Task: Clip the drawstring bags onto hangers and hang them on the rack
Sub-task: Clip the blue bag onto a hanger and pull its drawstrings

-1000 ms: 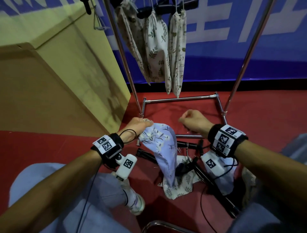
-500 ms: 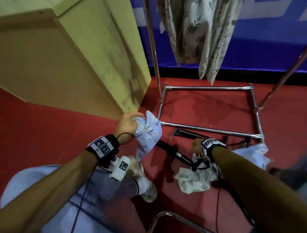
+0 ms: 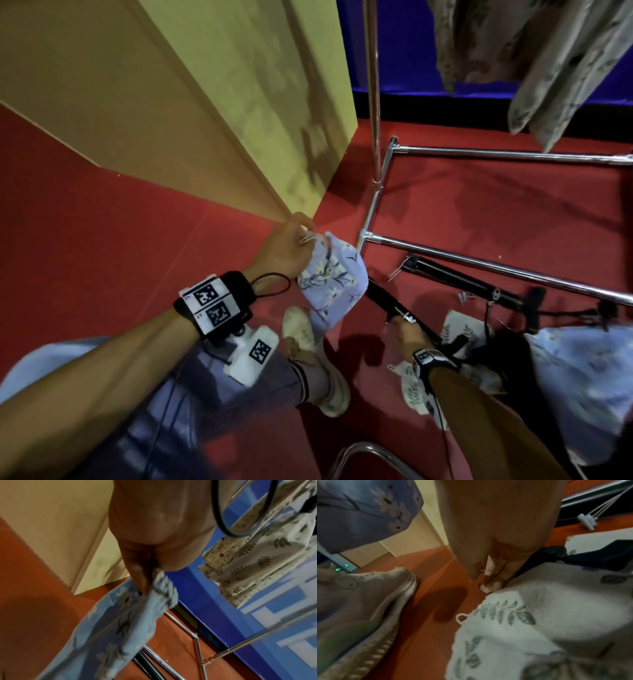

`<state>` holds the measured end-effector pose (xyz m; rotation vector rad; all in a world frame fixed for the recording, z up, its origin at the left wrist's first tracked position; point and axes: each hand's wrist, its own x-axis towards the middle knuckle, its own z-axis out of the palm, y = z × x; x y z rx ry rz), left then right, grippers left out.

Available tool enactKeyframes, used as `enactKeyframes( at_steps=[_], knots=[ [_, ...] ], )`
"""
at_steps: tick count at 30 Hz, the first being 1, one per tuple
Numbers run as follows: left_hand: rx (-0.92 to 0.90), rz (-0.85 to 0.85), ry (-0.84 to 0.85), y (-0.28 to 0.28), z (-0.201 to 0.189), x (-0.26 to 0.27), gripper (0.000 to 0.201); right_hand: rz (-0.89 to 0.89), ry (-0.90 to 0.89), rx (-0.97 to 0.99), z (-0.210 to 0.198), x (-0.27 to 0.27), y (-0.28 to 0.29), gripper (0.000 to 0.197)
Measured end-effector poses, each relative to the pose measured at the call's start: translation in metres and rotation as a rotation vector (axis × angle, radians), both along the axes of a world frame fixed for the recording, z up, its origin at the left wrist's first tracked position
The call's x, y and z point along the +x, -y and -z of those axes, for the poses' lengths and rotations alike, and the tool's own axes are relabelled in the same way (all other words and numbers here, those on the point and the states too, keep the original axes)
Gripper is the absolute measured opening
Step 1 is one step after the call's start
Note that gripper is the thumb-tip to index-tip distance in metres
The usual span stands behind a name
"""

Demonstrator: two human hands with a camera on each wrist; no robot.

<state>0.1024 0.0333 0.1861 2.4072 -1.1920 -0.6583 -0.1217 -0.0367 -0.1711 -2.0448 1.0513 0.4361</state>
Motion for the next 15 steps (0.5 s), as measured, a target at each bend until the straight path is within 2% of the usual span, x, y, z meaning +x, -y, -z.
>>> enactKeyframes(
  at_steps=[3,4,5,8,10,12,13,15],
  knots=[
    [0.032,0.165,0.130,0.002,0.004,-0.001,0.011,-0.057,-0.121,-0.125,0.004,0.011,0.012,0.035],
    [0.036,0.192,0.172,0.003,0.007,0.000,0.010,-0.133,-0.140,-0.186,0.007,0.016,0.012,0.031],
    [0.054,0.211,0.201,0.004,0.010,0.001,0.008,-0.119,-0.145,-0.160,0.005,0.022,0.007,0.030],
    [0.072,0.228,0.248,0.005,0.013,0.005,0.009,-0.113,-0.102,-0.199,0.006,0.036,0.001,0.040],
    [0.071,0.211,0.260,0.008,0.009,0.004,0.006,-0.131,-0.097,-0.218,0.006,0.040,0.001,0.038],
    [0.068,0.217,0.276,0.008,0.007,0.003,0.010,-0.153,-0.099,-0.150,0.002,0.037,0.004,0.034],
    [0.084,0.224,0.277,0.008,0.005,0.002,0.010,-0.108,-0.062,-0.111,-0.005,0.034,0.007,0.032],
    [0.117,0.260,0.307,0.008,0.002,0.000,0.008,0.091,0.101,-0.064,-0.020,0.030,0.017,0.025]
  ],
)
